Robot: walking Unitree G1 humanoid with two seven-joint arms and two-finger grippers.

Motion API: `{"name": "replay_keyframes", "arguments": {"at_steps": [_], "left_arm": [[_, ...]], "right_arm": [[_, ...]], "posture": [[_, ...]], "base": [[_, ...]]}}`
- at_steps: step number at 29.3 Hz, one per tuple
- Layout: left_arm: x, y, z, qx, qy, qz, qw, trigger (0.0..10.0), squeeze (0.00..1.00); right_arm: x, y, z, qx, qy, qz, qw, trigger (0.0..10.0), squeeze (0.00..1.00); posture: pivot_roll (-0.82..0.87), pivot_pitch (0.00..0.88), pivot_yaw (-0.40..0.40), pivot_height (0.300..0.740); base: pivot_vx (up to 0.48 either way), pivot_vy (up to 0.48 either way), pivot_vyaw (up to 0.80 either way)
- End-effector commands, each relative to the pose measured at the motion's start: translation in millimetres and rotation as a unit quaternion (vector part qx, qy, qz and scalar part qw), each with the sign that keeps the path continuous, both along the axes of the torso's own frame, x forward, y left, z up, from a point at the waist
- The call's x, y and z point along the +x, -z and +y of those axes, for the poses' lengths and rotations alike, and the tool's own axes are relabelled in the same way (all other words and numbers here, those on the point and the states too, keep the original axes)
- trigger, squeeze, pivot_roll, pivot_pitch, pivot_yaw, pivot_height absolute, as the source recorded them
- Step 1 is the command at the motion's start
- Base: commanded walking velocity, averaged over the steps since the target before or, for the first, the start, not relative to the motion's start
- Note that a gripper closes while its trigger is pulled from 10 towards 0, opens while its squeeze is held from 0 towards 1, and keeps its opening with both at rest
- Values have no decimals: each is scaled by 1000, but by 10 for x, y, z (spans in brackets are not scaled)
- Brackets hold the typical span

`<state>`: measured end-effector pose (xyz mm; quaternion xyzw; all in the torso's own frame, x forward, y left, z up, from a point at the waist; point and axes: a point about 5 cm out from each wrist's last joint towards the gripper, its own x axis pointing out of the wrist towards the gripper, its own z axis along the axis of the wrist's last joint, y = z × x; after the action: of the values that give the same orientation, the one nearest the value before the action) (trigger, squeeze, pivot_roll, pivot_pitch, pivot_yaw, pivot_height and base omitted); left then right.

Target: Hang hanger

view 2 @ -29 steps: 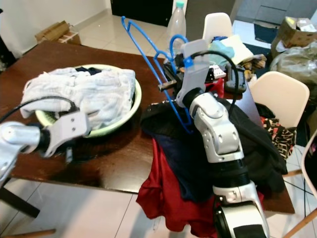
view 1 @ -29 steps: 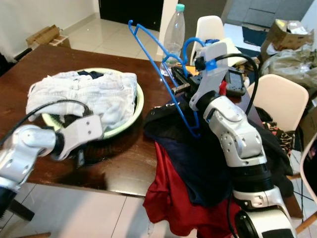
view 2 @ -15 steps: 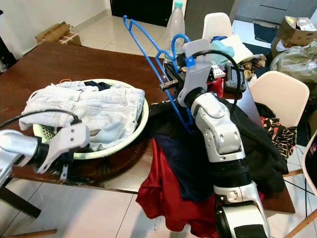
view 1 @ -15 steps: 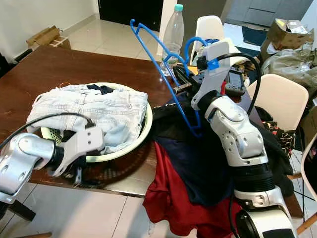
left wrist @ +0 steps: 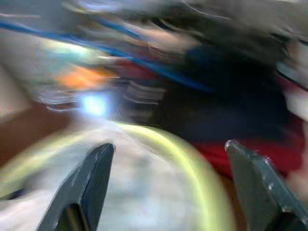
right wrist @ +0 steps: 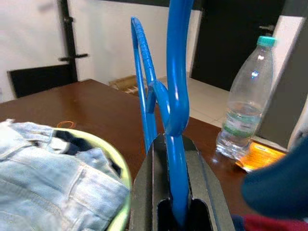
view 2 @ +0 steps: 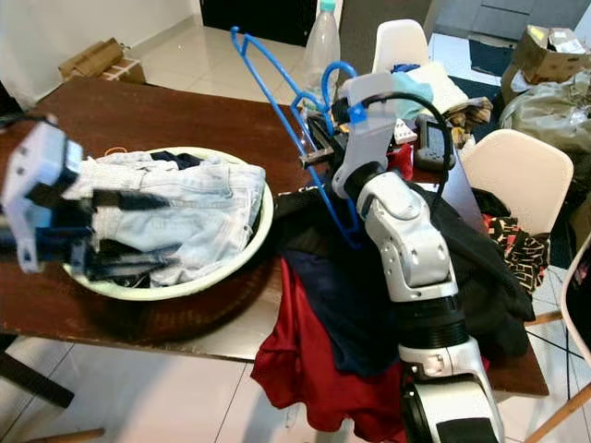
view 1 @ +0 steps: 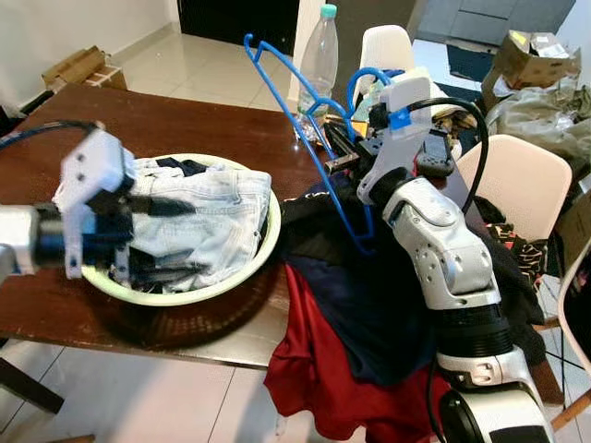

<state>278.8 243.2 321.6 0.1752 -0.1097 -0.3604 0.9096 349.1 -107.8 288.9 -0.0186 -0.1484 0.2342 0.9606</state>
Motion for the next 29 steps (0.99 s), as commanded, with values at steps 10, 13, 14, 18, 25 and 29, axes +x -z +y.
{"name": "replay_keyframes", "arguments": {"at_steps": [10, 13, 14, 18, 25, 29], "left_arm": [[76, 563, 1165, -288, -417, 2, 862, 10000, 0], [25, 793, 1316, -312, -465, 21, 828, 10000, 0], [25, 793, 1316, -312, -465, 21, 828, 10000, 0], [49, 1034, 1433, -407, -473, 46, 780, 10000, 0], [237, 1100, 1385, -446, -455, 64, 768, 10000, 0], [298, 1012, 1381, -443, -443, 48, 778, 10000, 0]], "right_arm": [[-4, 2, -18, -5, 1, -2, 1000, 10000, 0], [-2, 2, -15, -6, -1, -2, 1000, 10000, 0], [-2, 2, -15, -6, -1, -2, 1000, 10000, 0], [-4, 3, -5, -7, -2, -2, 1000, 10000, 0], [-29, -16, -23, -10, -5, 0, 1000, 10000, 0], [-62, 4, -65, -11, -5, 7, 1000, 10000, 0]], "posture": [[161, 146, -99, 740], [162, 145, -101, 740], [162, 145, -101, 740], [158, 145, -101, 740], [141, 192, -124, 740], [119, 236, -135, 740]], "base": [[0, 0, 0], [0, 0, 0], [0, 0, 0], [0, 0, 0], [0, 0, 0], [0, 0, 0]]}}
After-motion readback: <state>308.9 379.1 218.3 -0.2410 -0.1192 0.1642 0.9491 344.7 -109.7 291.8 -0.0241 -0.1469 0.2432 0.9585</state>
